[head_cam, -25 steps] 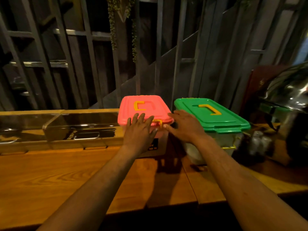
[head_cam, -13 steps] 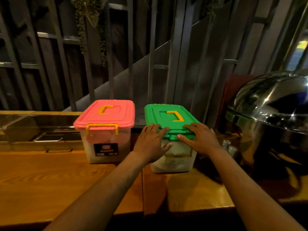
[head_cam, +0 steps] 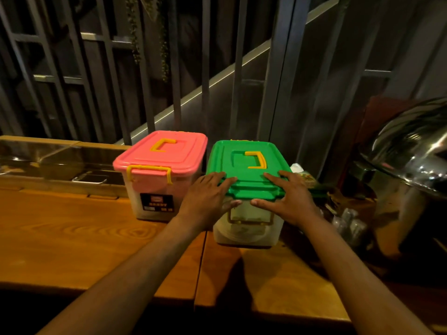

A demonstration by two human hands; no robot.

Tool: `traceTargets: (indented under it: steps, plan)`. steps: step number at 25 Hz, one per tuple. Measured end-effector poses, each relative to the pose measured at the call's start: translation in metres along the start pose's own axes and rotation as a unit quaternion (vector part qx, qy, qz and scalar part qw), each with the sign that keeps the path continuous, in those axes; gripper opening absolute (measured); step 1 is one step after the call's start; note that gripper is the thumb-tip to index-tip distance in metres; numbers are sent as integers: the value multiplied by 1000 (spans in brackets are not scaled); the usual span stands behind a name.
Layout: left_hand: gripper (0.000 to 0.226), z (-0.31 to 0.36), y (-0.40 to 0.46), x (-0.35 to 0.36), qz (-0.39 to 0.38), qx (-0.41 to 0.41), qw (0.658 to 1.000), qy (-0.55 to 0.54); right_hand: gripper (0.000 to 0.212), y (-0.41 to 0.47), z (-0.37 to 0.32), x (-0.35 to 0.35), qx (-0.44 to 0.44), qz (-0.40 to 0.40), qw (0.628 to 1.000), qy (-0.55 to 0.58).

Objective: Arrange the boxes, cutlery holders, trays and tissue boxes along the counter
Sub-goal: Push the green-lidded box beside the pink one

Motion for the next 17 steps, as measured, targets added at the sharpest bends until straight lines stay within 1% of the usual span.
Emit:
traceTargets:
  steps: [2, 5, 8, 10, 13, 17]
  plan:
    - [67, -3, 2, -1, 17, 11, 1000, 21, 108, 2, -1, 4, 0, 4, 1000, 13]
    - [67, -11, 6, -2, 20, 18, 999, 31, 112, 10, -3, 12, -4, 17, 1000, 17]
    - [73, -25, 9, 5, -18, 17, 999, 41, 115, 18, -8, 20, -2, 20, 1000, 16]
    - [74, -32, 13, 11, -28, 19, 998, 43, 115, 22, -9, 23, -4, 22, 1000, 14]
    - [66, -38, 15, 17, -5, 30, 999, 38, 114, 26, -5, 25, 1, 18, 1000, 10]
    - [55, -46, 20, 23, 26, 9, 1000, 15, 114, 37, -3, 29, 2, 17, 1000, -3]
Point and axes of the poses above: each hand's wrist, its own y-axis towards the middle knuckle, its own x-axis out of the palm, z = x × y, the point moved 8 cm from there along y, towards the middle knuckle, and after that the axes turned 4 degrees about y, right-handed, at the moved point
